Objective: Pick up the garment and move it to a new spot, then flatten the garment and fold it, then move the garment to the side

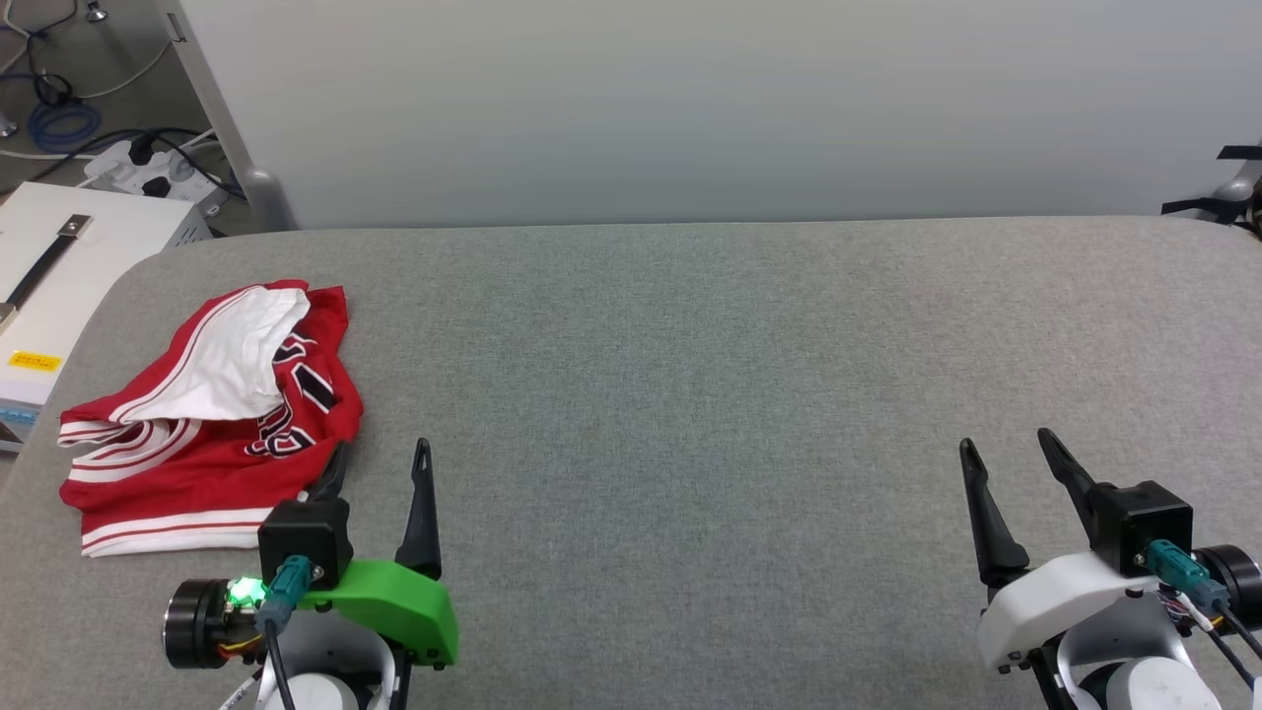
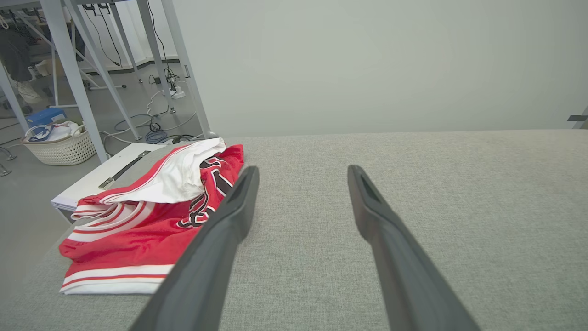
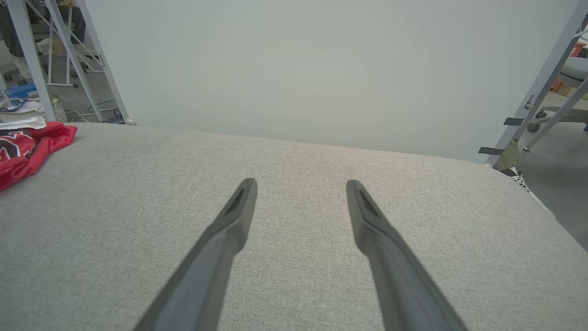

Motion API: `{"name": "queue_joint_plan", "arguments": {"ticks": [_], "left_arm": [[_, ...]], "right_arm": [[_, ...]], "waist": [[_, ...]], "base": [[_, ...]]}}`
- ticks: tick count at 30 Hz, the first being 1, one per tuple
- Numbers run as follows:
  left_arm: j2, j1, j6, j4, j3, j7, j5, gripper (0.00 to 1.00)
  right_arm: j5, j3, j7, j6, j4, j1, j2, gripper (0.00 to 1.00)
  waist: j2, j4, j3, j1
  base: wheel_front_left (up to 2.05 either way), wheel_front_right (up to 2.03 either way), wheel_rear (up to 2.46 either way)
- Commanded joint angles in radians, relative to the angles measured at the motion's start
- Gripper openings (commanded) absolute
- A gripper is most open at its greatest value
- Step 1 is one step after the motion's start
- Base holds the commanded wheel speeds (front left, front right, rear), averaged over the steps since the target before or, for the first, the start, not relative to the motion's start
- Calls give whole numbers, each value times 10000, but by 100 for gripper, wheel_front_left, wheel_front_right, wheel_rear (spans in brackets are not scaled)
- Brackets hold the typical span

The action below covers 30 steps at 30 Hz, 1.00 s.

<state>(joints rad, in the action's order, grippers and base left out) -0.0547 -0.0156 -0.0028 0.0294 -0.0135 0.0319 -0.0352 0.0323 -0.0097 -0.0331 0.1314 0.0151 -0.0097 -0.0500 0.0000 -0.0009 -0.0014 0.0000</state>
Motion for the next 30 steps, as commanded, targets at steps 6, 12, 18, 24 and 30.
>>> {"name": "queue_joint_plan", "arguments": {"ticks": [6,12,18,24,30], "left_arm": [[9,55,74,123,-51,208,-143,100],[11,68,90,193,-72,332,-223,100],[14,68,96,277,-100,456,-298,100],[16,74,99,350,-146,580,-387,100],[18,98,102,403,-193,704,-486,100]], "right_arm": [[80,-137,-228,-2,82,56,-1,100],[143,-181,-350,-2,125,46,-1,100],[223,-231,-473,-2,137,45,-1,100],[290,-241,-595,-3,154,58,-1,100],[394,-242,-717,-3,177,68,-1,100]], "waist": [[0,-7,-6,0],[0,-12,-9,0],[0,-9,1,0],[0,-3,-4,0],[0,-12,-12,0]], "base": [[0,0,0],[0,0,0],[0,0,0],[0,0,0],[0,0,0]]}}
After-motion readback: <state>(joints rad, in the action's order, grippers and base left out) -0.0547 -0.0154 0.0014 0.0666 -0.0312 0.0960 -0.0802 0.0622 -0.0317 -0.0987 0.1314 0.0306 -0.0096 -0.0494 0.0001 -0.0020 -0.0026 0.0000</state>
